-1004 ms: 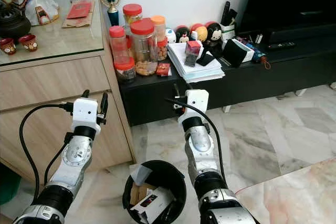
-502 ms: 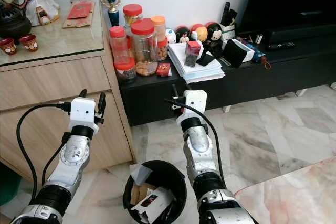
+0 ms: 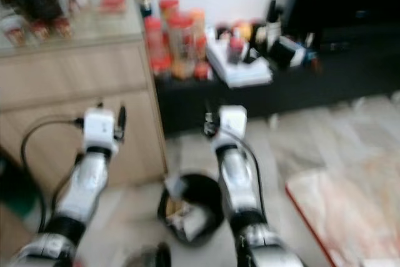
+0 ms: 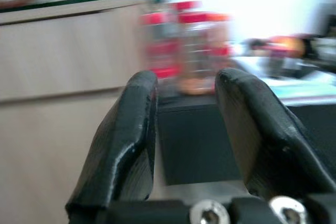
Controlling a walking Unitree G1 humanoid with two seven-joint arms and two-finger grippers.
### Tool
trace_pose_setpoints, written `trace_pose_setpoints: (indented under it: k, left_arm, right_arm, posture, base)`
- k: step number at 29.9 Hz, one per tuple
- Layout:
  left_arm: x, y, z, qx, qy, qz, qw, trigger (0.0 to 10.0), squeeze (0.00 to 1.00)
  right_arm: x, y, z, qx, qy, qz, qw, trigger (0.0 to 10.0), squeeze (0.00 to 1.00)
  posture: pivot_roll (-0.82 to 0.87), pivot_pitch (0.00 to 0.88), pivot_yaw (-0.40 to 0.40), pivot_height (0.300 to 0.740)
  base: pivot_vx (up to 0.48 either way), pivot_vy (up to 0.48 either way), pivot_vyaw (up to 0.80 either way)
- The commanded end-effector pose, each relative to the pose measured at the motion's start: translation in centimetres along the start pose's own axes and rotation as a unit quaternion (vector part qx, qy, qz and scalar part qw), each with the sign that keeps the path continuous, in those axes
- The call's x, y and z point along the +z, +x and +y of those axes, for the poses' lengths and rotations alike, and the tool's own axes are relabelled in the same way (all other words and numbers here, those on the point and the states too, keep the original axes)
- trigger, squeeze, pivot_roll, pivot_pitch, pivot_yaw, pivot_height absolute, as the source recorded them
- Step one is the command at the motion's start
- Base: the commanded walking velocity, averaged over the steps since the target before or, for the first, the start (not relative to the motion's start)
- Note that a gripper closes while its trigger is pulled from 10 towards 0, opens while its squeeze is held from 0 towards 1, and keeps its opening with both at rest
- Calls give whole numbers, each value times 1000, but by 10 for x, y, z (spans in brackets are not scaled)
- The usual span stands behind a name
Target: Picking trash to rubbish bin
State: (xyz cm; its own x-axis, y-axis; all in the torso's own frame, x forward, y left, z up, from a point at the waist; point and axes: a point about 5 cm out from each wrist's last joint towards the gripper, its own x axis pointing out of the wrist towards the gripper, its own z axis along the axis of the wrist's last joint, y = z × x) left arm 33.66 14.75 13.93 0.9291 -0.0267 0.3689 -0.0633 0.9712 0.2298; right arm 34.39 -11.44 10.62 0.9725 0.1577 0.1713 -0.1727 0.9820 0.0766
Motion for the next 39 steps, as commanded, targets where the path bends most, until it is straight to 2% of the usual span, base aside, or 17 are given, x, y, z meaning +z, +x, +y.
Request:
trace_pose_setpoints:
  k: [1, 21, 24, 27, 29, 31, 36, 39]
  left_arm:
    - [-13, -10, 10, 15, 7, 26, 1000, 10000, 0]
    - [-15, -10, 11, 15, 5, 32, 999, 10000, 0]
    - [-20, -11, 10, 10, -3, 51, 999, 10000, 0]
    - [-28, -12, 4, -23, -14, 80, 996, 10000, 0]
    - [-34, -13, -3, -69, -7, 95, 993, 10000, 0]
    - [-34, -13, -3, -74, -3, 96, 993, 10000, 0]
    - [-31, -2, -19, -118, -19, 102, 988, 10000, 0]
    - [-28, 3, -29, -140, -26, 102, 985, 10000, 0]
  right_arm:
    - [2, 3, 13, 16, 8, -2, 1000, 10000, 0]
    - [3, 2, 10, 10, 9, -6, 1000, 10000, 0]
    - [2, 1, 9, 7, 9, -5, 1000, 10000, 0]
    - [-1, -1, 5, -4, 12, -1, 1000, 10000, 0]
    - [-6, -5, -5, -25, 9, 11, 1000, 10000, 0]
    - [-7, -6, -9, -33, 9, 15, 999, 10000, 0]
    - [-12, -22, -50, -118, 9, 24, 993, 10000, 0]
    - [-13, -29, -66, -150, 1, 23, 988, 10000, 0]
  posture:
    - [182, 0, 39, 740]
    - [174, 0, 36, 740]
    - [171, 0, 36, 740]
    - [171, 0, 36, 740]
    - [166, 0, 36, 740]
    - [166, 0, 36, 740]
    - [162, 0, 42, 740]
    - [126, 0, 64, 740]
  base:
    - [-326, 0, 0]
    - [-320, 0, 0]
    - [-80, 0, 0]
    - [0, 0, 0]
    - [0, 0, 0]
    - [0, 0, 0]
    - [0, 0, 0]
    - [0, 0, 0]
